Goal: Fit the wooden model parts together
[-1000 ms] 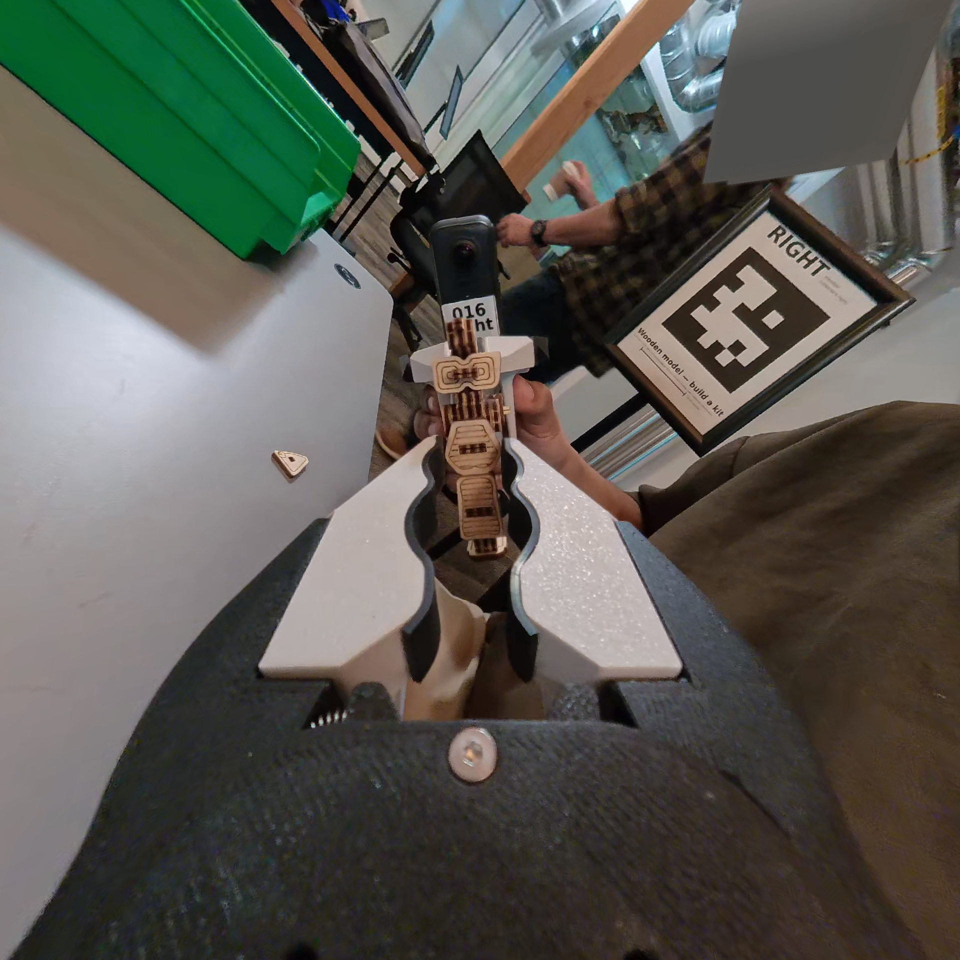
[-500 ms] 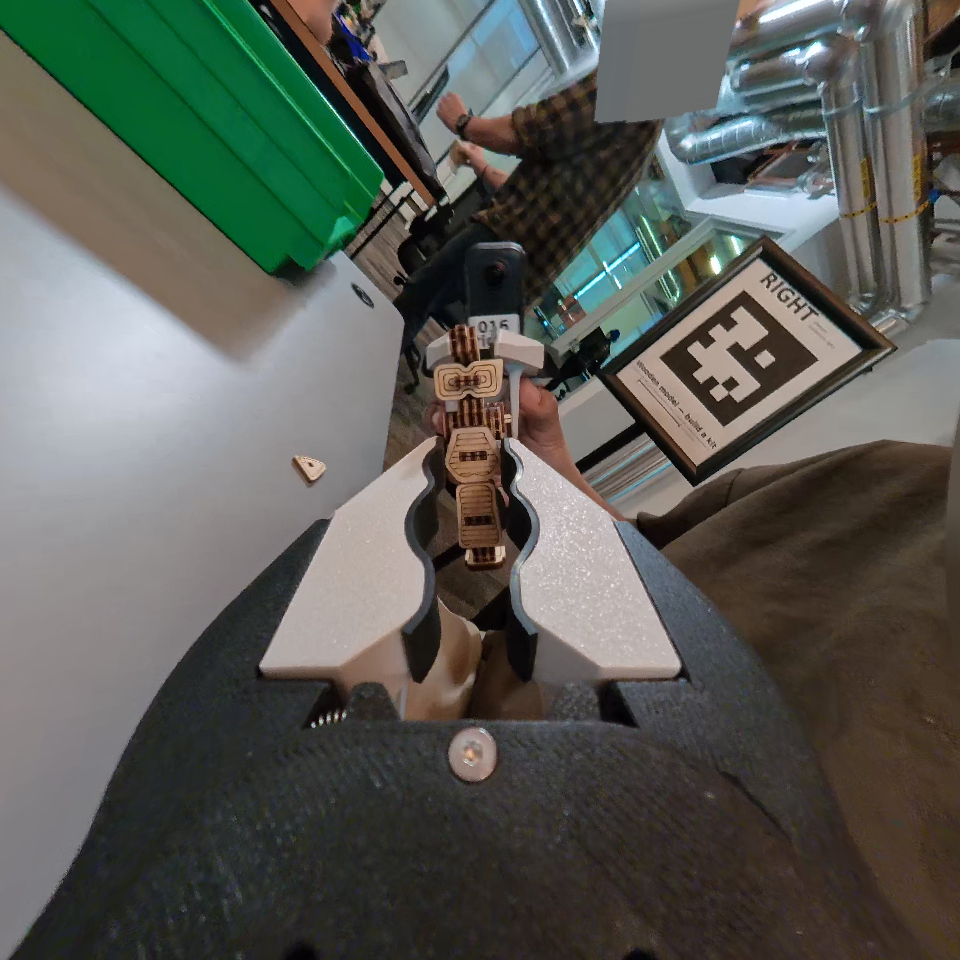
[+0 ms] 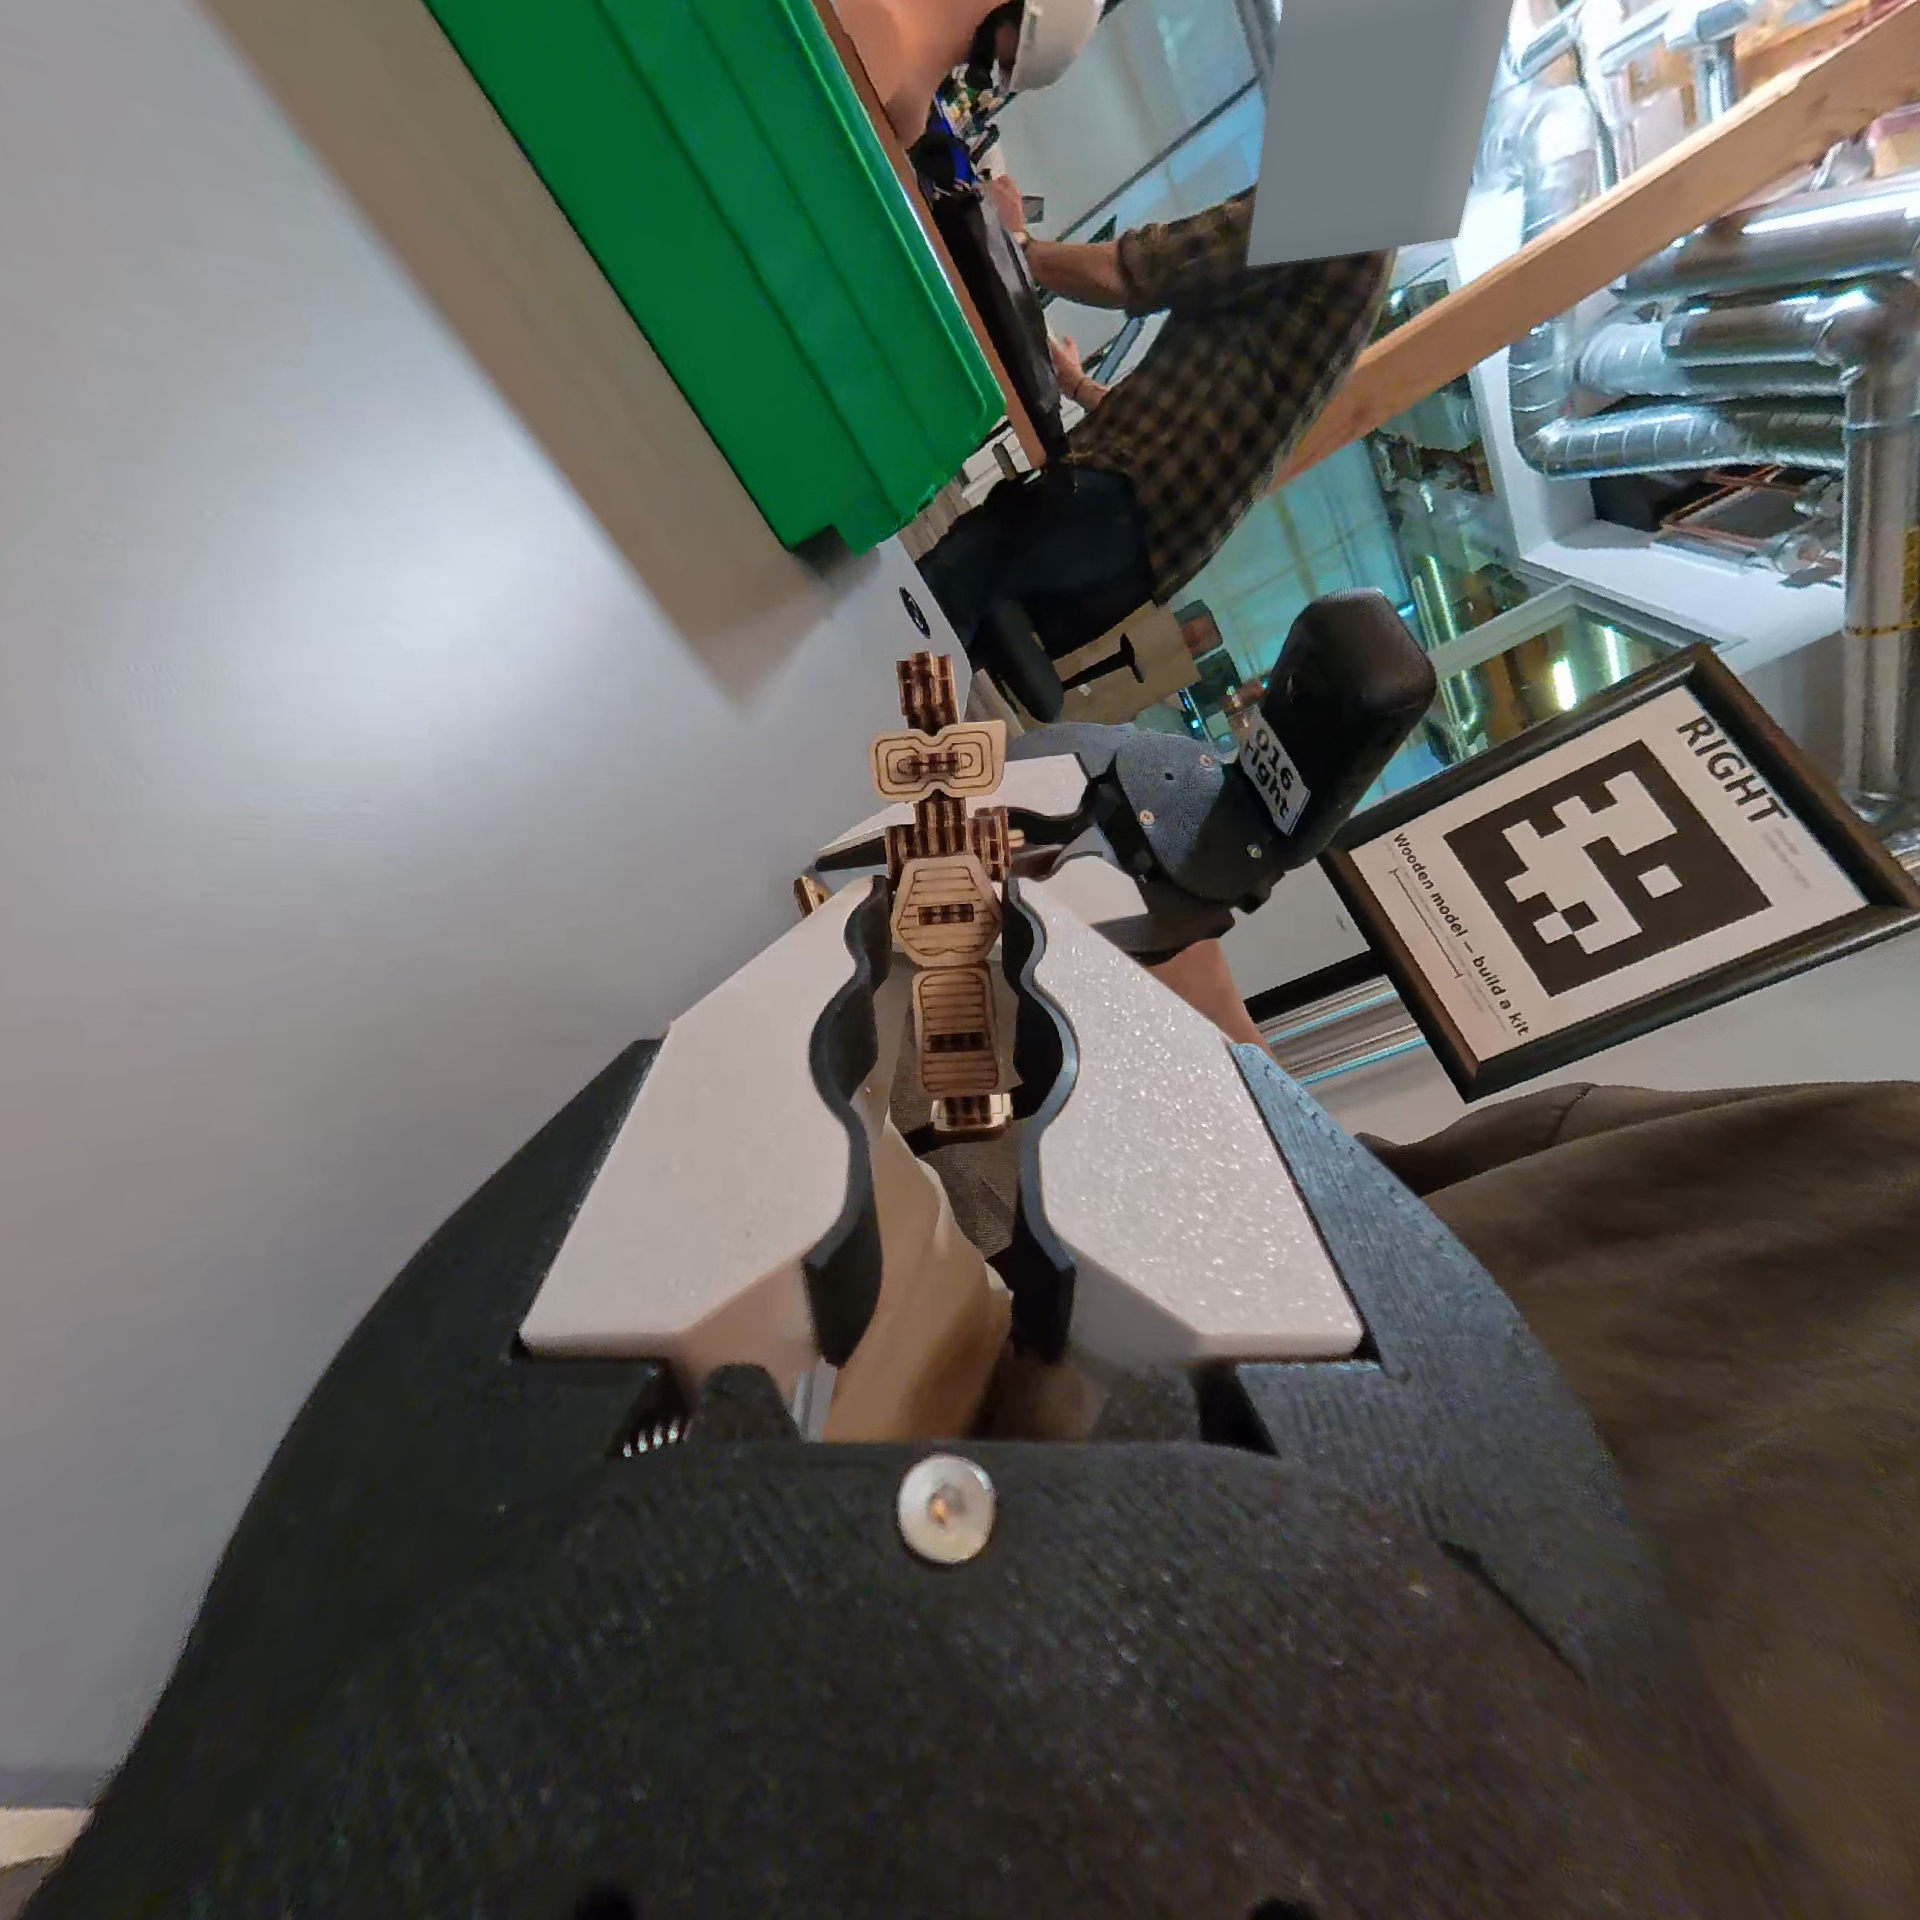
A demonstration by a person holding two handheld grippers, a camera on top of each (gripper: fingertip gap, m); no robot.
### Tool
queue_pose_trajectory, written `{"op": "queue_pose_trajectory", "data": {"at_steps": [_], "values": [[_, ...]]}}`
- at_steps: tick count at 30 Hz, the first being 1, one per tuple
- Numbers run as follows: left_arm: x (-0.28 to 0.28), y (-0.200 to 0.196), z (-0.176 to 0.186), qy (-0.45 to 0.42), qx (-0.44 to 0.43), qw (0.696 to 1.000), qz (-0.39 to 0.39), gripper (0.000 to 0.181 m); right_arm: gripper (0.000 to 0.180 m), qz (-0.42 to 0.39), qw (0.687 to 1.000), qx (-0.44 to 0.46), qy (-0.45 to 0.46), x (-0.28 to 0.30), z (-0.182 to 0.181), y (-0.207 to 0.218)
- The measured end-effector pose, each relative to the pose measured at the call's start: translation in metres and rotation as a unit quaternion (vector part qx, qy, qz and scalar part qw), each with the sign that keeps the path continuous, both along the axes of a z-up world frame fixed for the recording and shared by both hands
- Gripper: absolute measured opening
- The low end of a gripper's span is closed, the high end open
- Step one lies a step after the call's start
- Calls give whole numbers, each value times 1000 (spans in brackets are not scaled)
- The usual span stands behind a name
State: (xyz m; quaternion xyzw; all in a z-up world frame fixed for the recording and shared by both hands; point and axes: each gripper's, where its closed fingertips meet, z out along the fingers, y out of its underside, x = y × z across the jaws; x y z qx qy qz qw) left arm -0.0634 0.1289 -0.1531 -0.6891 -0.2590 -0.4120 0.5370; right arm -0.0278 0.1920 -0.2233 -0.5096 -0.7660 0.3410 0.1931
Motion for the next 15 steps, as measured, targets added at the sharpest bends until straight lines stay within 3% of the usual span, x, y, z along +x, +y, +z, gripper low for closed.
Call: {"op": "queue_pose_trajectory", "data": {"at_steps": [8, 15], "values": [[5, 2, -4, -22, -4, 1000, -17, 17, 10, 22, 1000, -20, 1, 0, 1, -12], [16, 3, -4, -5, -1, 999, -38, 18, 9, 63, 973, 0, 221, -3, 84, -34]]}}
